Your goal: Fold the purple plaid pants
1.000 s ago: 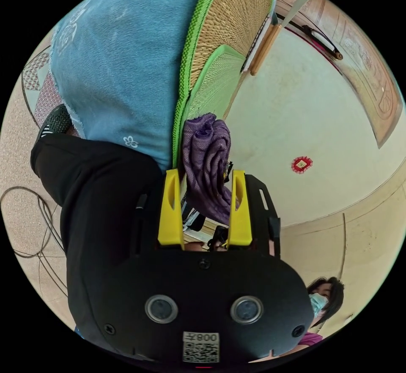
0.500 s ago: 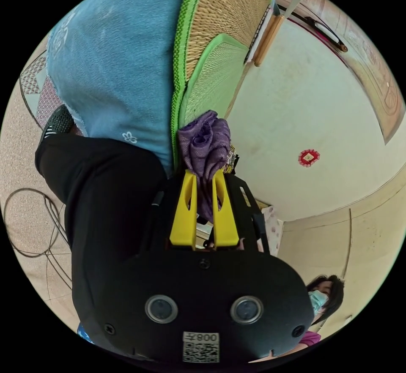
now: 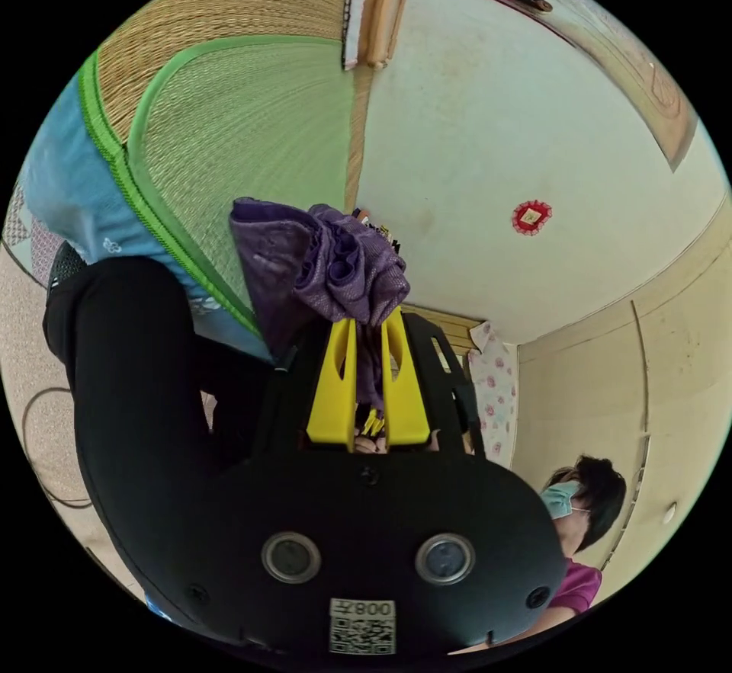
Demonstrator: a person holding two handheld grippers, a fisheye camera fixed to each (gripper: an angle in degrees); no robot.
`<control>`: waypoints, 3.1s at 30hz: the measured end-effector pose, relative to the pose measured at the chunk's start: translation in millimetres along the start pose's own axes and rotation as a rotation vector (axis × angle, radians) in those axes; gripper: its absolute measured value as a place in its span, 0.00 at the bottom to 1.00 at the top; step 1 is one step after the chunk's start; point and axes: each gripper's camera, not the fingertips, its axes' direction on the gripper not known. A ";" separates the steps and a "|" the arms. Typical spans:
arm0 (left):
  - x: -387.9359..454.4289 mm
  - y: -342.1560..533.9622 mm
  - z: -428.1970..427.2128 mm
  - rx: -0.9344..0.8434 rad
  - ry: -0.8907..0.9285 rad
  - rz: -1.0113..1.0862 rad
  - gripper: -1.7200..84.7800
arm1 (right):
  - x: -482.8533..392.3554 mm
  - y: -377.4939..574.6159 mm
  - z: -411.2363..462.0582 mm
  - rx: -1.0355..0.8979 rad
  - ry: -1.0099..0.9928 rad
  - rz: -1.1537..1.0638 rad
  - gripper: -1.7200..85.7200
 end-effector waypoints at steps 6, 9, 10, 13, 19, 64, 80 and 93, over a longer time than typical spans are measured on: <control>27.6 -28.9 145.7 -0.143 -0.044 0.056 0.09 | 5.7 5.4 -101.4 0.127 -0.033 -0.051 0.03; 42.5 -48.8 243.6 -0.213 -0.053 0.081 0.09 | -3.6 -5.9 -166.4 0.200 -0.027 -0.100 0.03; 50.6 -58.0 291.5 -0.250 -0.045 0.096 0.09 | -12.5 -14.1 -196.7 0.233 -0.024 -0.134 0.03; 79.0 -80.0 425.2 -0.355 -0.008 0.155 0.08 | -51.6 -38.1 -282.4 0.342 0.030 -0.242 0.03; 171.6 -94.6 717.9 -0.595 0.186 0.362 0.08 | -181.8 -65.3 -456.6 0.572 0.228 -0.570 0.03; 212.0 91.8 1266.9 -0.823 -0.175 0.830 0.02 | -265.7 1.2 -706.2 0.944 0.763 -0.345 0.02; 400.6 421.1 940.2 -0.500 -0.142 1.661 0.02 | -563.2 246.3 -401.8 0.994 1.511 -0.925 0.02; 459.9 728.1 872.4 -0.749 0.219 1.680 0.05 | -733.6 518.2 -325.2 1.324 1.619 -0.934 0.02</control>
